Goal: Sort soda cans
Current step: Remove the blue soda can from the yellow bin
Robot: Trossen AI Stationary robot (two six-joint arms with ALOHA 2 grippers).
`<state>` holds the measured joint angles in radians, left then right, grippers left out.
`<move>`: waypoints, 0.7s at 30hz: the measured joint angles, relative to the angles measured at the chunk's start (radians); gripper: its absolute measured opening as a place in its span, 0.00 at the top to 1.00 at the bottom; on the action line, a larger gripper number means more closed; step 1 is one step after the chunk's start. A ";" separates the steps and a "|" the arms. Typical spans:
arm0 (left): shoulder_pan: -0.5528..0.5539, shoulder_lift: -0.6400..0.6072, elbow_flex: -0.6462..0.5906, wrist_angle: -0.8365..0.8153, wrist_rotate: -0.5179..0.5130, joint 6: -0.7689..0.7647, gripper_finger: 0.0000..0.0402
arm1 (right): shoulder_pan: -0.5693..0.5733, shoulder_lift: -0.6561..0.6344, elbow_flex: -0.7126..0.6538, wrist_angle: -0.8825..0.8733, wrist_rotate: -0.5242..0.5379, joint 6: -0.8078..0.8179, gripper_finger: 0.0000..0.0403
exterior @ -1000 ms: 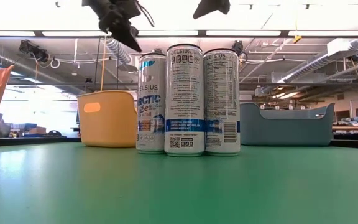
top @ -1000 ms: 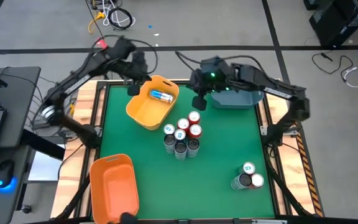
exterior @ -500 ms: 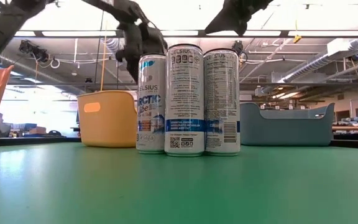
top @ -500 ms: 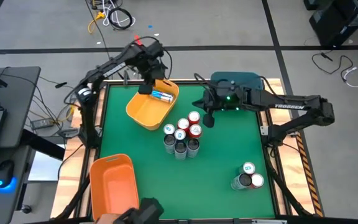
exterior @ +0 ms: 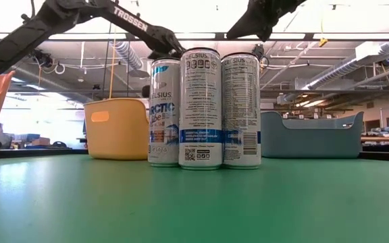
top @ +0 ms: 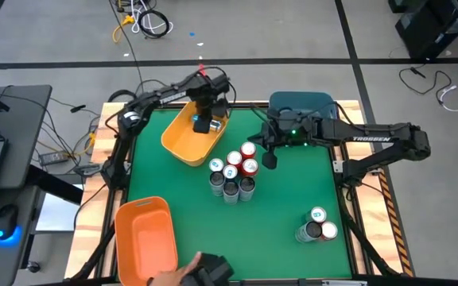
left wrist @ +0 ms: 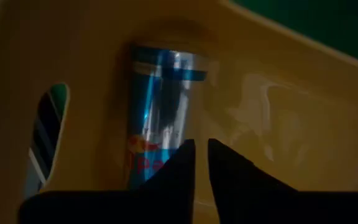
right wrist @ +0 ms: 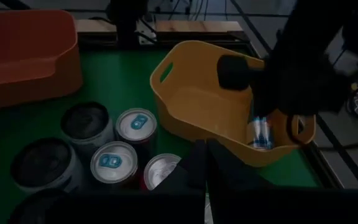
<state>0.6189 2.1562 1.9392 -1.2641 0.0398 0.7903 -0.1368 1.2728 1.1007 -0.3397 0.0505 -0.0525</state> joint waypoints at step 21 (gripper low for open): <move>-0.003 0.005 -0.145 0.182 -0.134 -0.070 0.36 | 0.023 0.001 0.000 -0.021 -0.022 -0.002 1.00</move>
<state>0.6163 2.1609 1.7947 -1.0826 -0.0942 0.7202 -0.1139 1.2736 1.1007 -0.3605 0.0284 -0.0547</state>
